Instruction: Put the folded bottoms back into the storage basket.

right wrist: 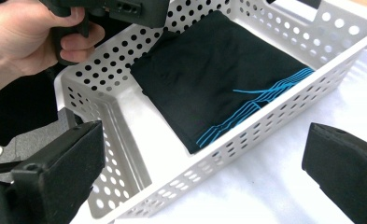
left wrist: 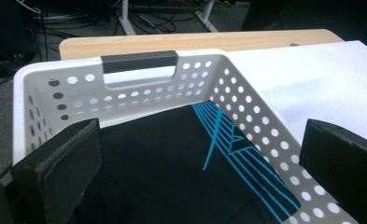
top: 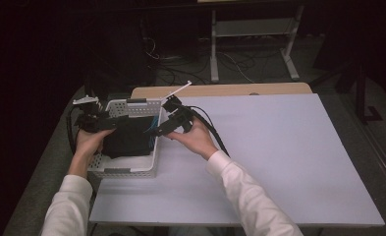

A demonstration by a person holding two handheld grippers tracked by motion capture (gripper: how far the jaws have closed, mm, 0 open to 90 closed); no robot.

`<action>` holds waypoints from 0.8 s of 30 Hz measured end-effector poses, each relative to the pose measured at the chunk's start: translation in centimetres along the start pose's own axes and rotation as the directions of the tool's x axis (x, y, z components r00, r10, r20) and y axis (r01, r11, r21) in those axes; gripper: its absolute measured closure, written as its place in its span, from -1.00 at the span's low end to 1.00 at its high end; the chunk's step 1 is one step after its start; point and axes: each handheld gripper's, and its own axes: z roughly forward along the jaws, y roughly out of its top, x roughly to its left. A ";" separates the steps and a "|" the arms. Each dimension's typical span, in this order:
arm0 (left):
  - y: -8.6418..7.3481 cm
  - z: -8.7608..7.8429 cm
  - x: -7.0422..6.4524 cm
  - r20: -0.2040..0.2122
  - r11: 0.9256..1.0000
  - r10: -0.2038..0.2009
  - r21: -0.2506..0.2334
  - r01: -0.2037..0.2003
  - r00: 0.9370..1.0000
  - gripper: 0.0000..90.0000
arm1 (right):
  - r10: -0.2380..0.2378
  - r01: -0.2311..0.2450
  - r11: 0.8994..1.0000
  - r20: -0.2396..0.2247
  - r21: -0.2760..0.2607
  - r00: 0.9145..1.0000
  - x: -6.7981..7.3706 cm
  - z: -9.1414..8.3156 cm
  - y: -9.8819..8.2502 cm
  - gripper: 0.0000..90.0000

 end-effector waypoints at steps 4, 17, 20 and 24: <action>-0.3 -0.1 -0.9 0.001 1.000 0.021 0.002 -0.021 1.000 -1.00 | -0.004 0.004 1.000 0.006 -0.004 1.000 -0.5 -1.1 -0.5 -1.00; -0.8 -0.4 -2.9 0.010 0.998 0.056 -0.026 -0.055 0.998 -1.00 | -0.004 0.005 1.000 0.015 -0.028 1.000 -2.4 -3.9 -2.2 -1.00; -0.9 -0.5 -3.4 0.013 0.998 0.051 -0.046 -0.051 0.999 -1.00 | -0.008 0.009 0.999 0.019 -0.032 1.000 -2.7 -4.3 -2.5 -1.00; -1.0 -0.7 -4.1 0.019 0.996 0.058 -0.066 -0.056 0.998 -1.00 | -0.008 0.008 1.000 0.026 -0.024 1.000 -3.3 -5.1 -3.0 -1.00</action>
